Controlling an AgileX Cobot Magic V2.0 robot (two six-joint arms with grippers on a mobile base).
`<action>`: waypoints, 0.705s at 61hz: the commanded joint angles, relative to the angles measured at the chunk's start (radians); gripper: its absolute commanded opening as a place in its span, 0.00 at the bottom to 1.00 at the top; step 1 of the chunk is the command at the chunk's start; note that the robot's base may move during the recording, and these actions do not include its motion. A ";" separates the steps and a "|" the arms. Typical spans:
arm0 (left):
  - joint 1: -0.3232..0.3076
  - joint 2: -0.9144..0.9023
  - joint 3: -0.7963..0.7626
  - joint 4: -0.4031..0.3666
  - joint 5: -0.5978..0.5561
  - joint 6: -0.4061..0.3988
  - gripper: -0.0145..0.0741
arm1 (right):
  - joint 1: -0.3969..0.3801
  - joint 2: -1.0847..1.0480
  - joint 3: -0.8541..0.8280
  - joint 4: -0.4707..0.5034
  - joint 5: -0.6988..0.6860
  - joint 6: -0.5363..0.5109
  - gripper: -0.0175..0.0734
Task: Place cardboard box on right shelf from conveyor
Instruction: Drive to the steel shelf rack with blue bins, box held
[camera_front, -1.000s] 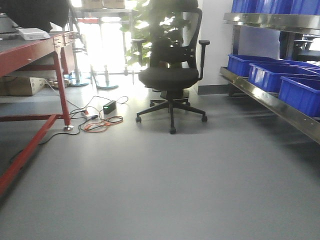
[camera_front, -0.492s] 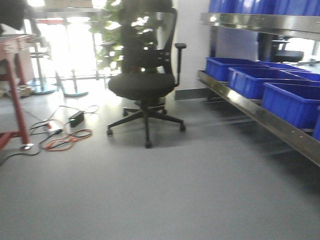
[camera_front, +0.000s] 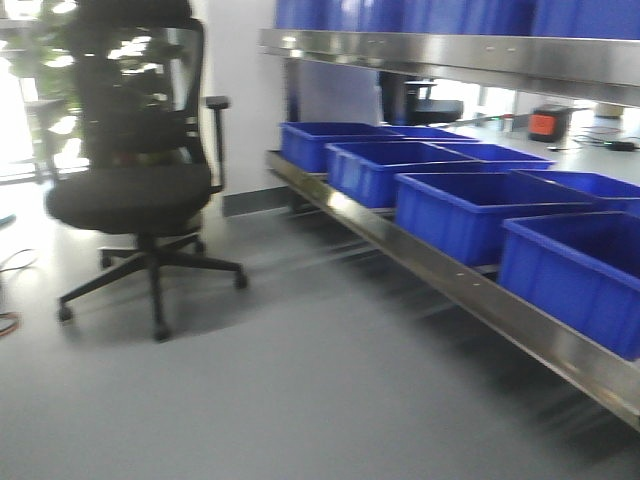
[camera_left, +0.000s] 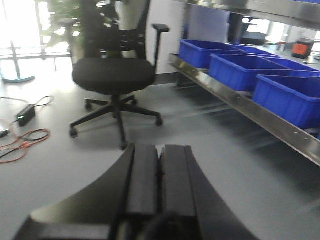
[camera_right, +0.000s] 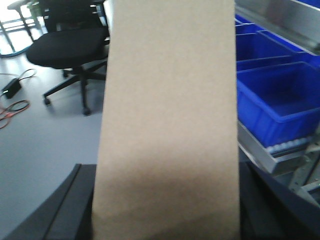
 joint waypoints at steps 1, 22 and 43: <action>0.004 -0.017 0.009 -0.006 -0.087 0.000 0.03 | -0.004 0.015 -0.024 -0.012 -0.096 -0.010 0.35; 0.004 -0.017 0.009 -0.006 -0.087 0.000 0.03 | -0.004 0.015 -0.024 -0.012 -0.096 -0.010 0.35; 0.004 -0.017 0.009 -0.006 -0.087 0.000 0.03 | -0.004 0.015 -0.024 -0.012 -0.096 -0.010 0.35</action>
